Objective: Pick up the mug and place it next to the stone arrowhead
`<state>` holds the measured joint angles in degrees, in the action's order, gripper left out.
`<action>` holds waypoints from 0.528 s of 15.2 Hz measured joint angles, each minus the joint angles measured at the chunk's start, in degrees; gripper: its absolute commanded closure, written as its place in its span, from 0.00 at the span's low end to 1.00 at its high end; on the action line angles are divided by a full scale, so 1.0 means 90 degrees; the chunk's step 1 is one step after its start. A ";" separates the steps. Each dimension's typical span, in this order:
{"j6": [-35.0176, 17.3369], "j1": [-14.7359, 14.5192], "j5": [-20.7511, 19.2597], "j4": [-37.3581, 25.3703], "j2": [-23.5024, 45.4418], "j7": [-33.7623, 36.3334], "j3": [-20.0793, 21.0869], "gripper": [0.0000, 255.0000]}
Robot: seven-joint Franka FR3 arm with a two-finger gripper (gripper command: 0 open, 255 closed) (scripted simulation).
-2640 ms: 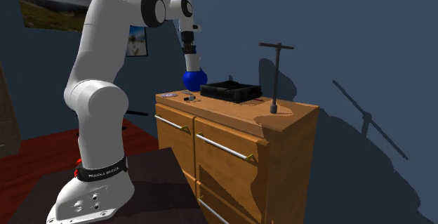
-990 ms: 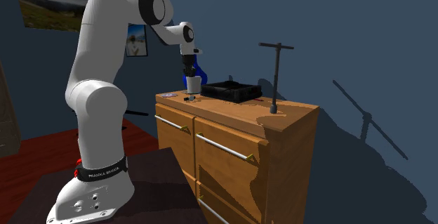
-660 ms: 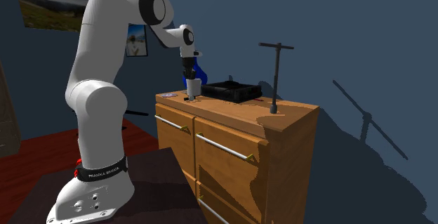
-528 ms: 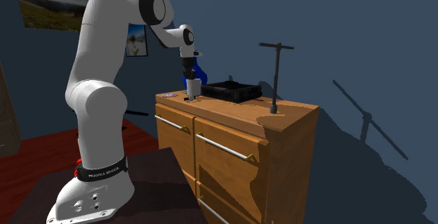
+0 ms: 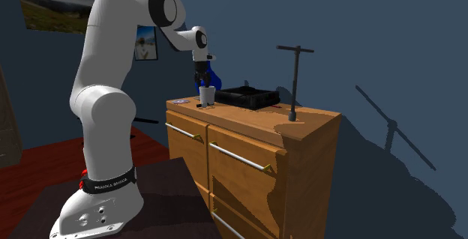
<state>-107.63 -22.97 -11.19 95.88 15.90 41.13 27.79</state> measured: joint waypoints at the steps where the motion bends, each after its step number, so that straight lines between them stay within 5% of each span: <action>1: 0.0081 0.0004 0.0020 -0.0052 -0.0034 -0.0015 0.0006 0.00; 8: 0.0774 -0.0062 0.0056 -0.0732 -0.0054 -0.0049 0.0043 0.00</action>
<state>-100.66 -23.52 -10.69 89.29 15.42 40.68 28.18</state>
